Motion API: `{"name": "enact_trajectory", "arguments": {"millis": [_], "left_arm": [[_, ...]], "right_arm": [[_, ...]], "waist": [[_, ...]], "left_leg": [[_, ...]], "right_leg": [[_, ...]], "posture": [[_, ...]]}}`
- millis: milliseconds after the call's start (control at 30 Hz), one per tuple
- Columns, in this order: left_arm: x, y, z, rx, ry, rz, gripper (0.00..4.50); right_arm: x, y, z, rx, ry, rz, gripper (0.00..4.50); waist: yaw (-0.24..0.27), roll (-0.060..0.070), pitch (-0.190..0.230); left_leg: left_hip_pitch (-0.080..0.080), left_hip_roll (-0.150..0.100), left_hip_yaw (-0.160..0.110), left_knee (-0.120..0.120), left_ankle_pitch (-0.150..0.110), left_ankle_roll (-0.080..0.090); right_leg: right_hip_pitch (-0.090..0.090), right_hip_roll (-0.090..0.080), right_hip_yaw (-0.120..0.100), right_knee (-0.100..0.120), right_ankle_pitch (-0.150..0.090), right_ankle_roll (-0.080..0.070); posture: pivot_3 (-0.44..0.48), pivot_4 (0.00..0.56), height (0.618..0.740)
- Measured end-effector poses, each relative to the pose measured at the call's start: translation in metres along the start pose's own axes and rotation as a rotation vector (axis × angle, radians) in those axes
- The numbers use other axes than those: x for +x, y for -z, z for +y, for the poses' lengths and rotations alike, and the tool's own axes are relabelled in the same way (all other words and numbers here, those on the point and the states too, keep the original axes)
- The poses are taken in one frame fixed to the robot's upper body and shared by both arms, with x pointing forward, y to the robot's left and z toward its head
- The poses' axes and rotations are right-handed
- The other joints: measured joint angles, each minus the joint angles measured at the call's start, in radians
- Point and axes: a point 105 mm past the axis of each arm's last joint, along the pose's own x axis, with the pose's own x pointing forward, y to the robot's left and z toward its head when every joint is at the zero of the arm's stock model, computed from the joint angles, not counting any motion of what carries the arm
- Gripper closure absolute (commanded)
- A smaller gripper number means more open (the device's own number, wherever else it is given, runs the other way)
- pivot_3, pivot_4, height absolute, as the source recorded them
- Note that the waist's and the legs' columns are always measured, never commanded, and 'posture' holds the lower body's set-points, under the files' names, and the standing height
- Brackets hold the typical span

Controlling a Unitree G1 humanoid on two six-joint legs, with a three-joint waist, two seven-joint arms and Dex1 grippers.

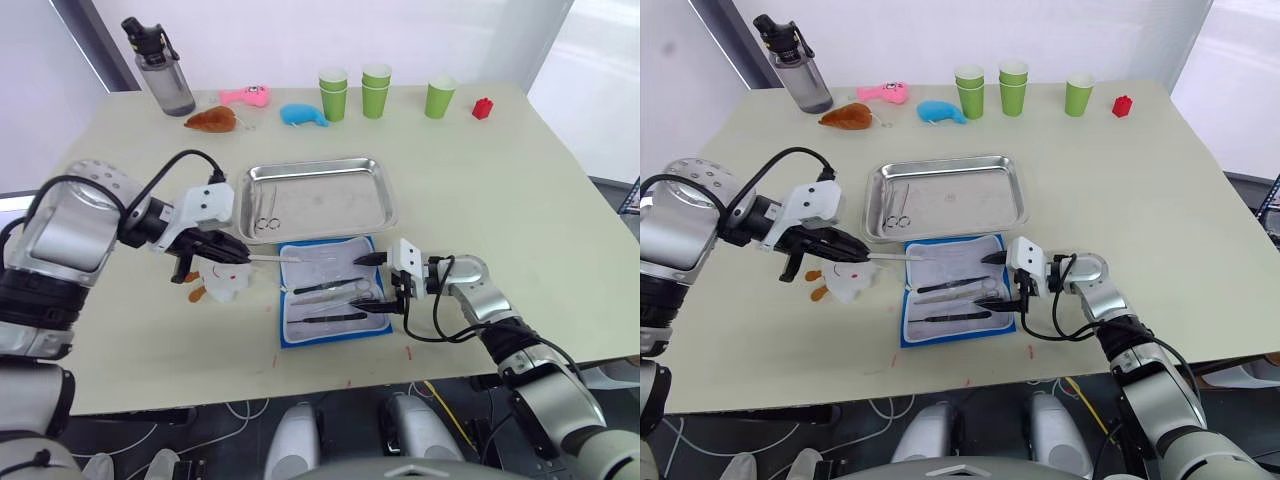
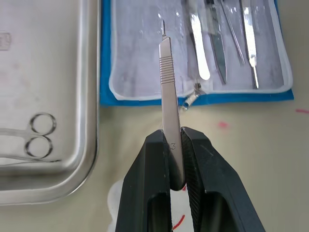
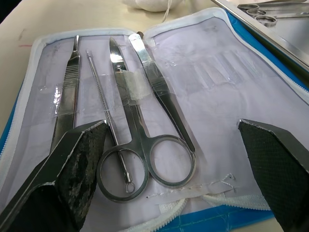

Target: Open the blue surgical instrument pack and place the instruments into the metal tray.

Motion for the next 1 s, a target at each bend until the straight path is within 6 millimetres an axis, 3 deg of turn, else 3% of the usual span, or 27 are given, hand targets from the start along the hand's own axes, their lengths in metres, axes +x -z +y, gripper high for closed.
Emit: {"name": "enact_trajectory", "arguments": {"millis": [233, 567, 767, 933, 1000], "left_arm": [[0.021, -0.022, 0.024, -0.08, -0.195, -0.153, 4.46], [0.034, -0.053, 0.07, -0.359, -0.579, -0.387, 4.46], [0.048, -0.042, 0.08, -0.586, -0.794, -0.351, 4.46], [0.057, -0.037, 0.08, -0.684, -0.863, -0.357, 4.46], [0.07, -0.031, 0.076, -0.776, -0.896, -0.359, 4.46]], "right_arm": [[0.001, -0.001, 0.0, -0.003, -0.005, 0.0, 0.0], [0.0, 0.0, 0.0, -0.003, -0.006, 0.002, 0.0], [0.0, 0.0, 0.0, -0.004, -0.005, 0.003, 0.0], [0.0, 0.0, 0.0, -0.004, -0.004, 0.003, 0.0], [-0.001, 0.001, 0.0, -0.004, -0.003, 0.005, 0.0]], "waist": [[-0.003, -0.001, 0.0], [-0.003, -0.001, 0.0], [-0.003, -0.001, 0.0], [-0.003, -0.001, 0.0], [-0.002, -0.001, 0.0]], "left_leg": [[0.0, 0.0, 0.0, 0.0, 0.0, 0.0], [0.0, 0.0, 0.0, 0.001, 0.0, 0.0], [-0.001, 0.0, -0.001, 0.002, 0.0, 0.0], [0.0, -0.001, -0.003, 0.001, 0.0, 0.0], [0.0, -0.001, -0.005, 0.002, 0.0, 0.0]], "right_leg": [[0.0, 0.001, 0.0, 0.0, 0.002, 0.001], [0.0, 0.0, 0.001, 0.001, 0.004, -0.001], [0.001, -0.001, 0.001, 0.0, 0.005, 0.0], [0.001, -0.002, 0.001, 0.0, 0.005, 0.0], [0.002, -0.003, 0.001, 0.0, 0.005, 0.0]], "posture": [[0.0, 0.15, 0.734], [0.0, 0.15, 0.734], [0.0, 0.15, 0.734], [0.0, 0.15, 0.734], [0.0, 0.15, 0.734]]}}
